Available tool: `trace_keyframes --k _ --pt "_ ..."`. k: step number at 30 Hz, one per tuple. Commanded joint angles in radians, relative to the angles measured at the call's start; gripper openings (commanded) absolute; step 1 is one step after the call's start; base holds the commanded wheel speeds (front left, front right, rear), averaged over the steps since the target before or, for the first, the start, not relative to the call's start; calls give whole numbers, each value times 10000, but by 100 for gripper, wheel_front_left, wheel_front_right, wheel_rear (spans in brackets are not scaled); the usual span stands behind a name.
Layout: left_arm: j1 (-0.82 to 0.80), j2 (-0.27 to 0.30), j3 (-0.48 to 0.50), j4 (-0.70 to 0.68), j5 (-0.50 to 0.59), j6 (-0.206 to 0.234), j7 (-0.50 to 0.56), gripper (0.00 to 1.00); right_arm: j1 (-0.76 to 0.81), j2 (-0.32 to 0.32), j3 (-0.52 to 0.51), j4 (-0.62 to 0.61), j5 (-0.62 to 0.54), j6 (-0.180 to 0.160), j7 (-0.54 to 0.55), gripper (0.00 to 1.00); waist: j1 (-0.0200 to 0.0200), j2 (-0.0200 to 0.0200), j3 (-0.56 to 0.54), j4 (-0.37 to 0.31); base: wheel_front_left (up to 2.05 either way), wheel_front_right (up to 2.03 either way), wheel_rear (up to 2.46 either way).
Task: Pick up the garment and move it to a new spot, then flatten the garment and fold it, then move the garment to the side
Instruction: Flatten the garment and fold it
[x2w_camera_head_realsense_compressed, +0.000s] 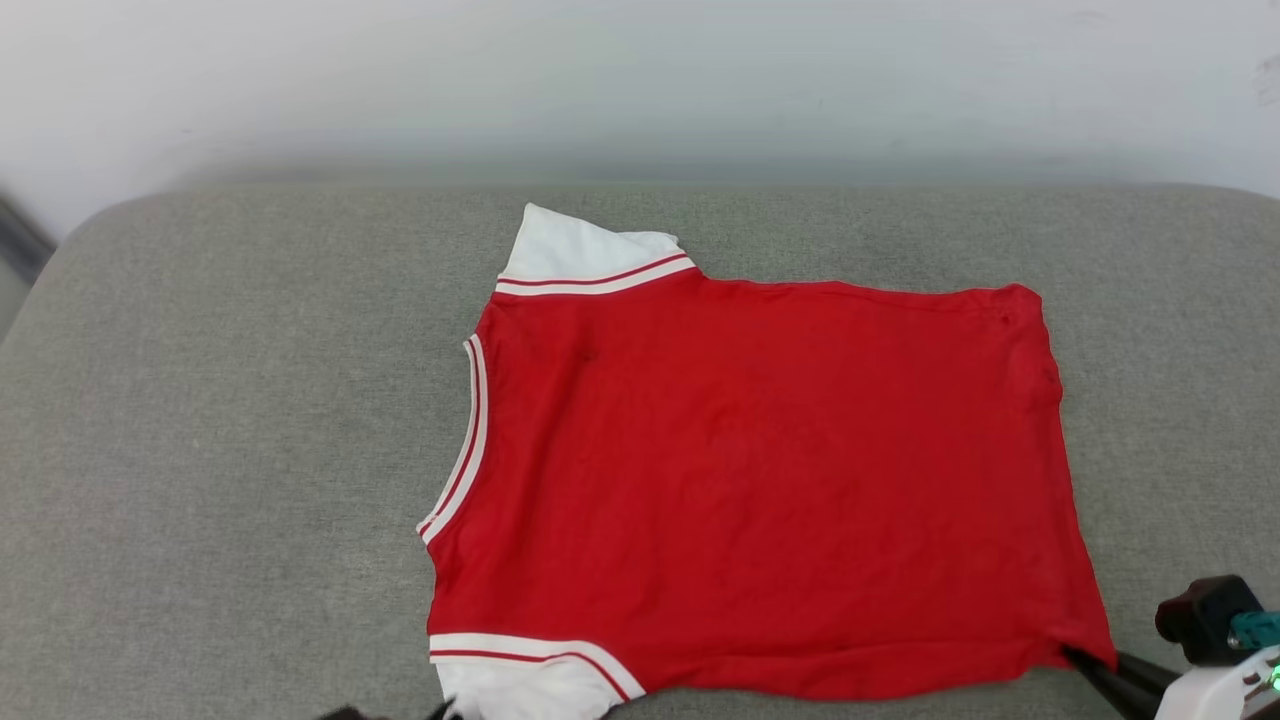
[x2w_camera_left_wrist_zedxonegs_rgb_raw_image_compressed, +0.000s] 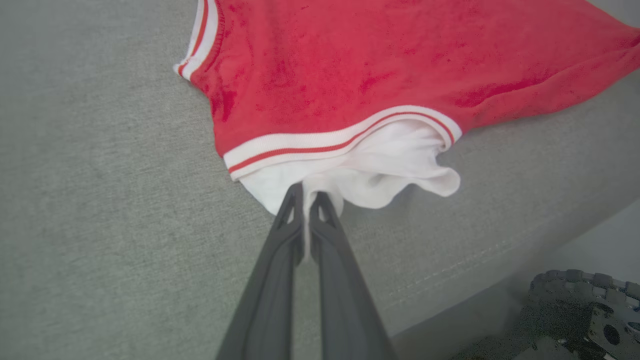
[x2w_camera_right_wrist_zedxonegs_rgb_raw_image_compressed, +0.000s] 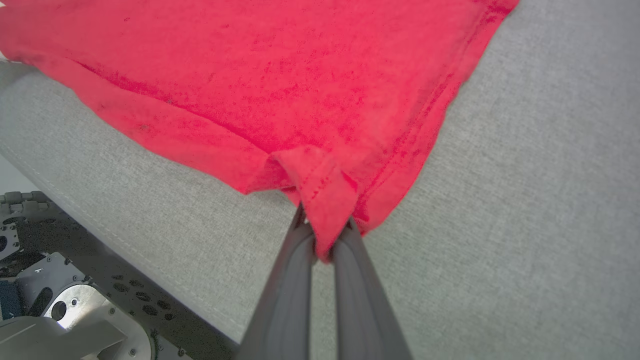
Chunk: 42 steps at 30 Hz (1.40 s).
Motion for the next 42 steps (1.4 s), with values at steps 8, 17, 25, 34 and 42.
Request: trace_keyframes --k 8,17,25,34,42 --pt "-1826 267 446 399 737 -471 92 0 -199 535 -1002 -801 -471 -10 311 0 2 0 308 -32 0 0 0" --pt "-3962 422 703 686 1526 -1091 707 0 -1019 759 -1612 -1346 -708 -10 508 0 2 0 1220 -340 0 0 0" --pt "-5625 291 796 1471 1966 -1774 1223 0 -2325 958 -1627 -1272 -874 -10 694 0 2 0 2336 -608 0 0 0" --pt "-6621 35 707 2849 2119 -2548 1419 0 -3504 1021 -1154 -215 -854 -11 1022 0 2 0 3269 -719 0 0 0" --pt "-6770 -556 374 4434 1993 -3190 1376 0 -4184 1102 -305 1028 -672 -11 1117 0 2 0 3563 -717 0 0 0"
